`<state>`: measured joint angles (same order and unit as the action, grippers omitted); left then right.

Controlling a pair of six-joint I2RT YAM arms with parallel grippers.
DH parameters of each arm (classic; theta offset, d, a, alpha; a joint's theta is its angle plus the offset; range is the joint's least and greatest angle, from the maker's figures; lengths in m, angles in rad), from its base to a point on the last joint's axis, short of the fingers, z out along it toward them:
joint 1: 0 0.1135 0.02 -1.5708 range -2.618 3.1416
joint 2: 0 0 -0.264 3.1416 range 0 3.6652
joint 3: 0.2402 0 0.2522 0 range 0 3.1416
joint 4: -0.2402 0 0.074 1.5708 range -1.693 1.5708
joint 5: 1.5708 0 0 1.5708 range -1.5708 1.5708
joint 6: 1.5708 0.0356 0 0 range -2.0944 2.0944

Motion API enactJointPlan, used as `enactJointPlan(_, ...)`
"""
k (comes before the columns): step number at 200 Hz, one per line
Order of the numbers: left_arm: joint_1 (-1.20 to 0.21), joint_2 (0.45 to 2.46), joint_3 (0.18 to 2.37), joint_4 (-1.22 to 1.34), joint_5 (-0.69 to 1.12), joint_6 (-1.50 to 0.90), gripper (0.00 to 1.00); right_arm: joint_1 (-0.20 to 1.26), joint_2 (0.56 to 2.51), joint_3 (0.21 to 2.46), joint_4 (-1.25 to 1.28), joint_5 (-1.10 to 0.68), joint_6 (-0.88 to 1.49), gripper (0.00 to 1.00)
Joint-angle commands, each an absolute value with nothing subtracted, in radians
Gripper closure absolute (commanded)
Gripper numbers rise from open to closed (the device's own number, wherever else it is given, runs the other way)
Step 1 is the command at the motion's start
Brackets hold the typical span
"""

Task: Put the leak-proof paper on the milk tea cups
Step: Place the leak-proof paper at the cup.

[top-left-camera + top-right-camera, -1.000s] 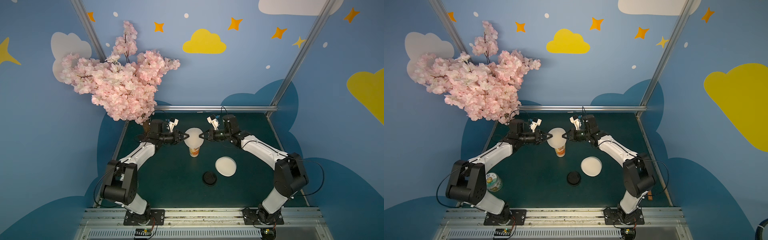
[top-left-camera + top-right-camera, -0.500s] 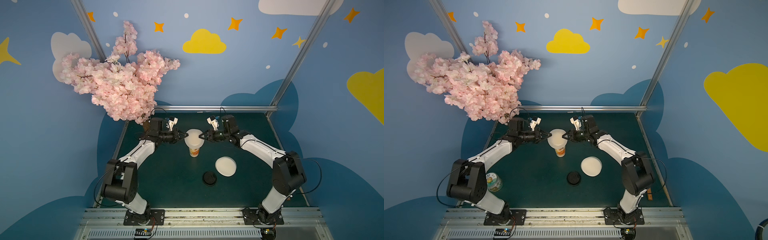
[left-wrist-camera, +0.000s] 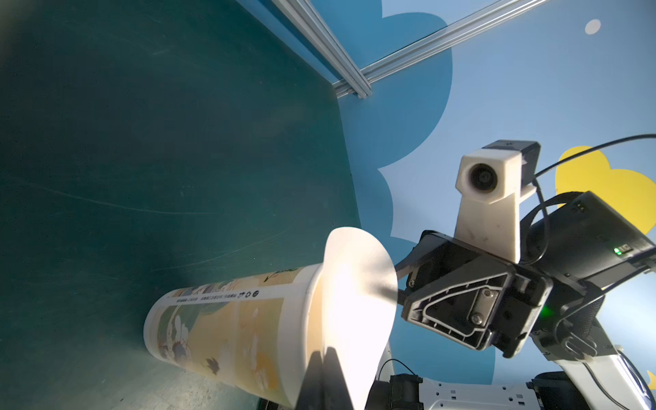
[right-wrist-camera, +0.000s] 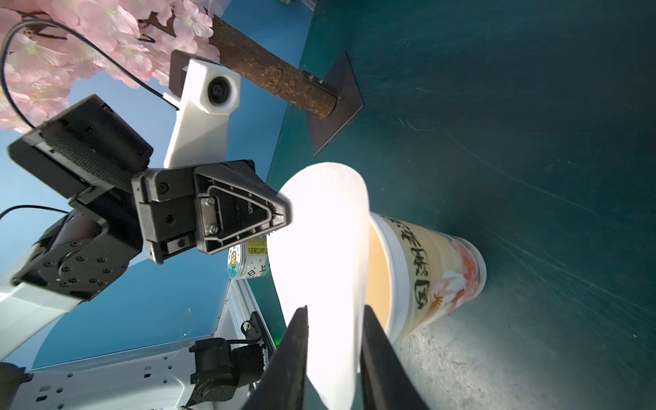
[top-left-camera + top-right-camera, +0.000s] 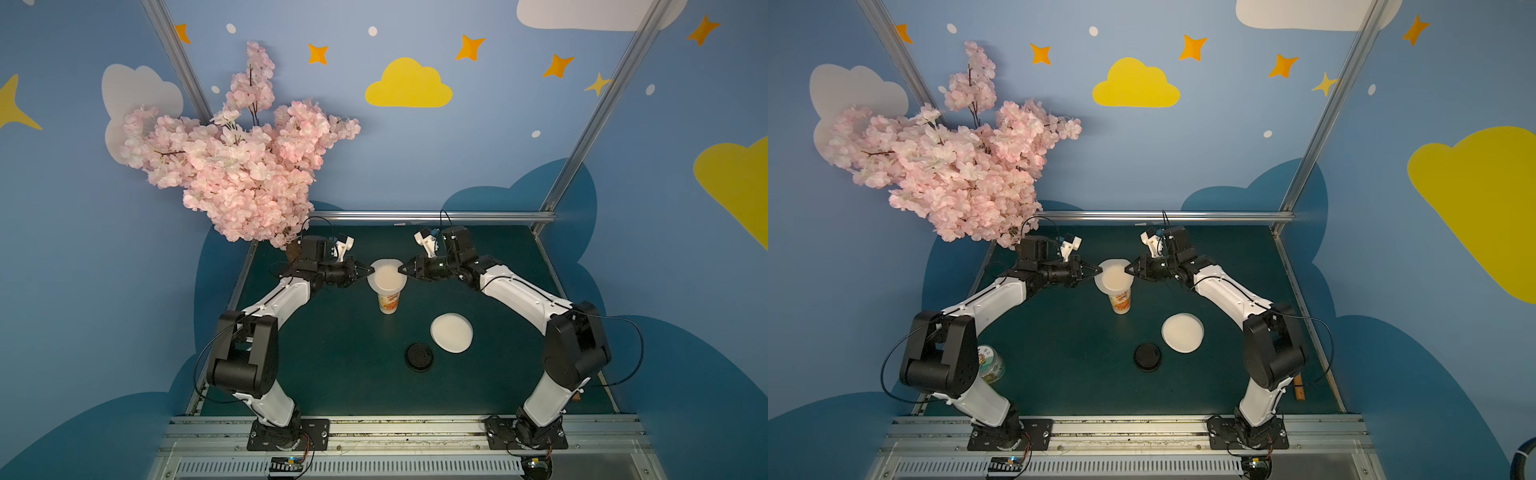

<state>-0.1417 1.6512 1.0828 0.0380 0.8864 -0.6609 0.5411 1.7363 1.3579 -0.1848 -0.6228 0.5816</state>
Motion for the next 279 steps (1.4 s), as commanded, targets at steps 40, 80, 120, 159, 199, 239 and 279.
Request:
enactJointPlan(40,-0.138,1.671,1.119,0.004,0.911,-0.645,0.91,0.532,1.724,1.386,-0.273,-0.543,0.518,0.64)
enactJointPlan(80,-0.14,1.664,1.114,0.009,0.922,-0.647,0.88,0.532,1.714,1.391,-0.294,-0.523,0.501,0.61)
enactJointPlan(120,-0.141,1.662,1.114,-0.014,0.919,-0.631,0.82,0.533,1.696,1.387,-0.31,-0.505,0.489,0.56)
enactJointPlan(159,-0.14,1.649,1.114,-0.039,0.908,-0.617,0.75,0.534,1.65,1.388,-0.356,-0.446,0.459,0.3)
enactJointPlan(199,-0.138,1.628,1.128,-0.061,0.896,-0.606,0.59,0.554,1.559,1.363,-0.432,-0.323,0.414,0.14)
enactJointPlan(239,-0.134,1.61,1.132,-0.079,0.886,-0.597,0.35,0.64,1.415,1.209,-0.498,-0.141,0.379,0.12)
enactJointPlan(279,-0.104,1.569,1.102,-0.098,0.856,-0.589,0.19,0.809,1.283,0.994,-0.572,0.031,0.403,0.12)
